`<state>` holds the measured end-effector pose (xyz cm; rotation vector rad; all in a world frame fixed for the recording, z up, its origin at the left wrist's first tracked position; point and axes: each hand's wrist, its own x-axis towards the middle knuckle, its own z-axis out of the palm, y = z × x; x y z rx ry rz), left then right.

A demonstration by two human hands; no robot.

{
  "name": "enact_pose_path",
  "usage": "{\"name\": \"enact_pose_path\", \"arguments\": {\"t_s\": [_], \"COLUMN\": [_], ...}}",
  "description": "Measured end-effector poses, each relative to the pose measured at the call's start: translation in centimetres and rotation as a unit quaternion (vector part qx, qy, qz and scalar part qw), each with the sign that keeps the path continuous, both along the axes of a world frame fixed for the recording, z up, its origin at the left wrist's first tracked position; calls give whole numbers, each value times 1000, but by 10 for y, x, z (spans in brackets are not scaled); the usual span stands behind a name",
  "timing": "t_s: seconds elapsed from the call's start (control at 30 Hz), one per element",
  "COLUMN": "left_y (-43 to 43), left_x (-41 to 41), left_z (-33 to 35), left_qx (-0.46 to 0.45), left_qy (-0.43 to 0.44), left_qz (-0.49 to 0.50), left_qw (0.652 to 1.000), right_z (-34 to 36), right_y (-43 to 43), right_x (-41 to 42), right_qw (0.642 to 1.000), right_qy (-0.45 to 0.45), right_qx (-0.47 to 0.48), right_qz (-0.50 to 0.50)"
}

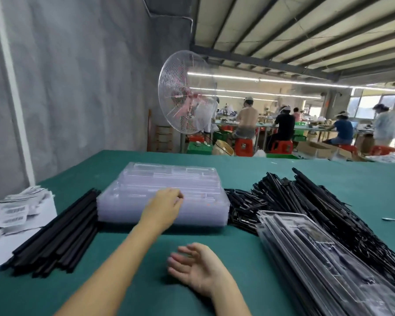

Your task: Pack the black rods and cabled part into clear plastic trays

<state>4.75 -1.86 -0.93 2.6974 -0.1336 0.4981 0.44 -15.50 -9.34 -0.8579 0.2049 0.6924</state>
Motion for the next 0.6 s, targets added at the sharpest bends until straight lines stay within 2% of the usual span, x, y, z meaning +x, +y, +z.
{"name": "enact_pose_path", "arguments": {"t_s": [0.1,0.27,0.37,0.47,0.6], "left_y": [57,88,92,94,96], "left_x": [14,31,40,49,56], "left_z": [-11,-5,8,21,33], "left_qx": [58,34,41,64,61], "left_qy": [10,9,40,68,122], "left_qz": [28,59,47,19,-24], "left_qw": [998,998,997,995,990], "right_z": [5,9,8,7,4], "right_y": [-5,-9,-9,-7,2], "right_x": [12,31,41,48,55], "right_qw": [998,982,975,985,994], "right_qy": [1,8,-5,-35,-91], "right_qx": [12,18,16,4,-10], "right_qz": [55,187,221,171,-55]}}
